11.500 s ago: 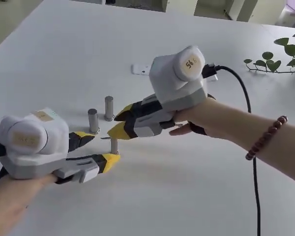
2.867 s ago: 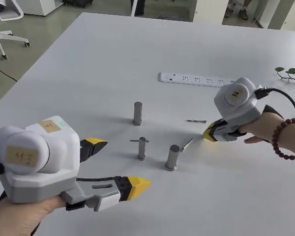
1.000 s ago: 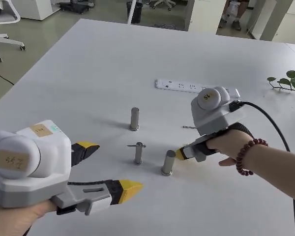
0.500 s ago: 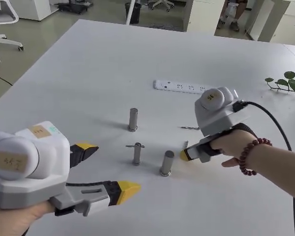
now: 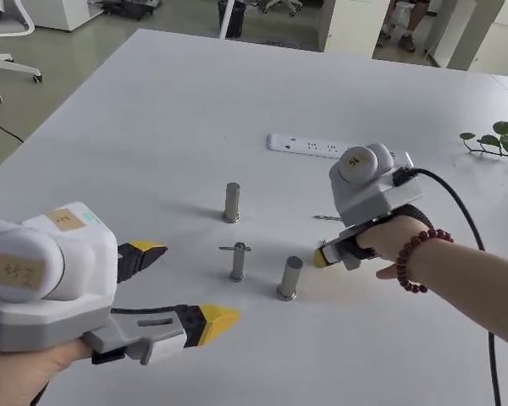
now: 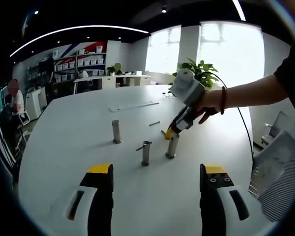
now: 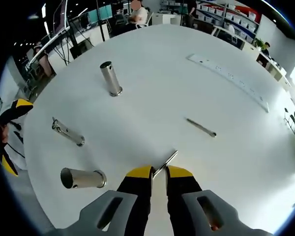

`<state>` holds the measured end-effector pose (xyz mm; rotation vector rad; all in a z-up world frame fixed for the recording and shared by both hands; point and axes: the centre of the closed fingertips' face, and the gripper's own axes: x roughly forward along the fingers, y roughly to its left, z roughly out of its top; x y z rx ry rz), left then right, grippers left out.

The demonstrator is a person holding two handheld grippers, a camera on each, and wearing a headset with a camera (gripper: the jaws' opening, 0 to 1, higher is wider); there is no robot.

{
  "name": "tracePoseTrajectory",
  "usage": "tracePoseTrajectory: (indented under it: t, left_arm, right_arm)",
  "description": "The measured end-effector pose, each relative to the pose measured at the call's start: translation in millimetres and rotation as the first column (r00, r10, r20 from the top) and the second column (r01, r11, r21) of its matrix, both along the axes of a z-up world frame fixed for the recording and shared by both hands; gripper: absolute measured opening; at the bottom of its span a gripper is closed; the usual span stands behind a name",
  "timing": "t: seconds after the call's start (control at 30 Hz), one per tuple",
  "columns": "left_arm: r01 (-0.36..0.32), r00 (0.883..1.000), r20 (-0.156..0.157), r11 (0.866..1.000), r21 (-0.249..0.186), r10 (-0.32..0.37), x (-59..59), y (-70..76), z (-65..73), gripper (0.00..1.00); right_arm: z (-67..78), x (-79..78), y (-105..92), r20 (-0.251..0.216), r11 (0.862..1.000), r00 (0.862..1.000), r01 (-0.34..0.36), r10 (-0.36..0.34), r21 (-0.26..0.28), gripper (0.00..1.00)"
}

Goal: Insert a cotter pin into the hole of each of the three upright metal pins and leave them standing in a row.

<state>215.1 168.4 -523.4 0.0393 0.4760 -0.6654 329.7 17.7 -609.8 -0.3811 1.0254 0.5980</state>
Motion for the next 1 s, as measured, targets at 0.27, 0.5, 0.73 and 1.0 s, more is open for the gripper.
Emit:
tracePoseTrajectory:
  t: [0.27, 0.5, 0.73, 1.0]
  left_arm:
    - [0.007, 1.0, 0.001, 1.0, 0.007, -0.007, -0.1, -1.3, 0.1, 0.71]
    - [0.0, 1.0, -0.001, 1.0, 0.013, 0.0, -0.4, 1.4, -0.6, 0.71]
    - [0.002, 1.0, 0.002, 1.0, 0.014, -0.002, 0.4, 0.1, 0.0, 0.71]
    - [0.003, 1.0, -0.004, 1.0, 0.017, -0.003, 1.6, 0.4, -0.1, 0.71]
  right_arm:
    - [-1.6, 1.1, -1.9, -0.018, 0.997, 0.998, -0.069, 0.068, -0.034, 0.04]
    - [-2.0, -1.4, -5.8, -0.034, 0.986, 0.988, -0.15, 0.148, -0.069, 0.0]
    - [0.0, -6.4, -5.0, -0.026, 0.966, 0.973, -0.232, 0.231, -0.111, 0.0]
    - [0.2, -4.8, -9.3, -0.016, 0.961, 0.967, -0.253, 0.253, -0.111, 0.0]
